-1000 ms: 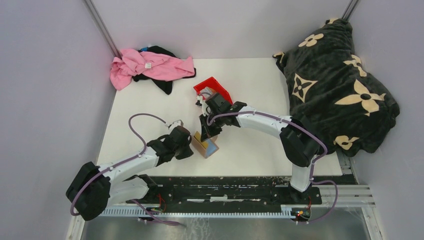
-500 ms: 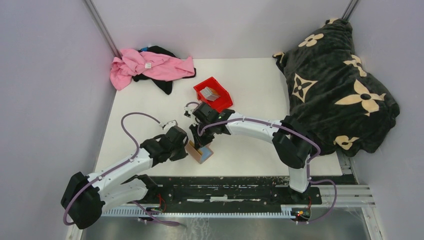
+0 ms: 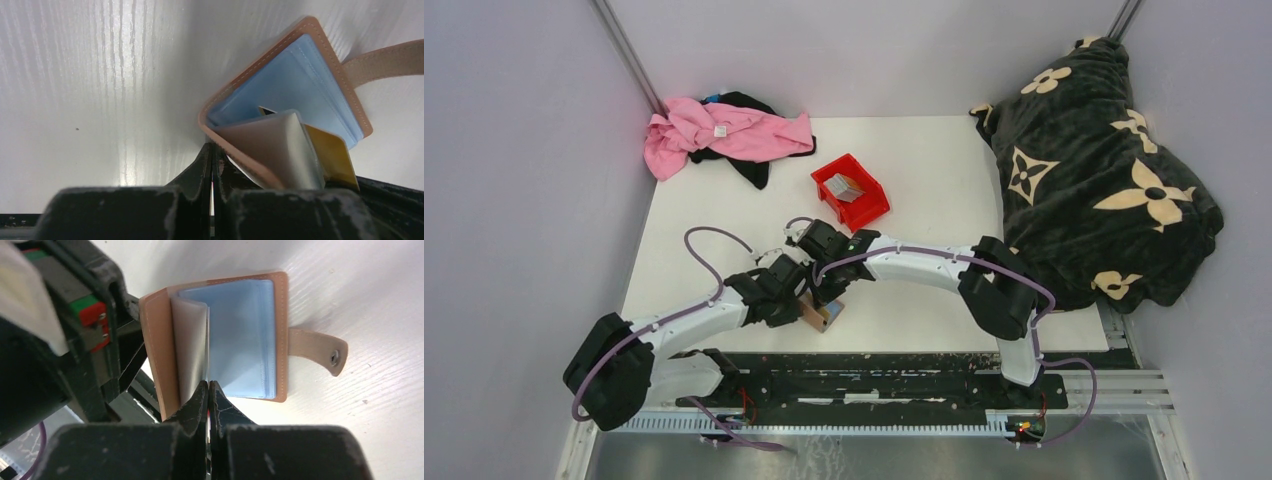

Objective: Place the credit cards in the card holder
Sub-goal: Open the card holder at the center of the board.

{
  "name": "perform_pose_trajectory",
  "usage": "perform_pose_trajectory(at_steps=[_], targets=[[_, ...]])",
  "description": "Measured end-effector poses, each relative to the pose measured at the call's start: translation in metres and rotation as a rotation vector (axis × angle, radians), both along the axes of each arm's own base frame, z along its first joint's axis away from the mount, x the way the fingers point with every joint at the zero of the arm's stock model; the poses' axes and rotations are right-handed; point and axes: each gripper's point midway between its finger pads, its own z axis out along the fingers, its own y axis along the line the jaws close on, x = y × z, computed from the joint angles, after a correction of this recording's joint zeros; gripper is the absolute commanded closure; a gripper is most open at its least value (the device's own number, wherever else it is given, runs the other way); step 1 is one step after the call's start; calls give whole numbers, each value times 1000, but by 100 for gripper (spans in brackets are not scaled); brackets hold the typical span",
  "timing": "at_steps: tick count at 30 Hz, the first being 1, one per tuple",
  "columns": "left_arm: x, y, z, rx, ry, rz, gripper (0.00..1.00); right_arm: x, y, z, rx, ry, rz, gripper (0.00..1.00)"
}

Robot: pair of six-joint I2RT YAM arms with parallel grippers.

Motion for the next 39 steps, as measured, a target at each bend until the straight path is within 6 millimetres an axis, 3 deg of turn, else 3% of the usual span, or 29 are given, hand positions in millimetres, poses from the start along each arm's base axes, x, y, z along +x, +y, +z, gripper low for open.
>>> perform_pose_trajectory(at_steps=[10, 19, 26, 33, 39], targets=[[20, -15, 0, -26, -44, 5, 96, 16, -8, -6, -29, -30, -51, 99], [52, -42, 0, -50, -78, 6, 97, 52, -30, -16, 6, 28, -209, 99], [87, -82, 1, -122, -103, -11, 97, 84, -59, -15, 55, 66, -366, 99], [126, -140, 3, -239, -105, -78, 97, 120, -95, -4, 60, 34, -499, 99], [133, -167, 4, -344, -100, -129, 97, 131, -117, 4, 44, 16, -553, 99]])
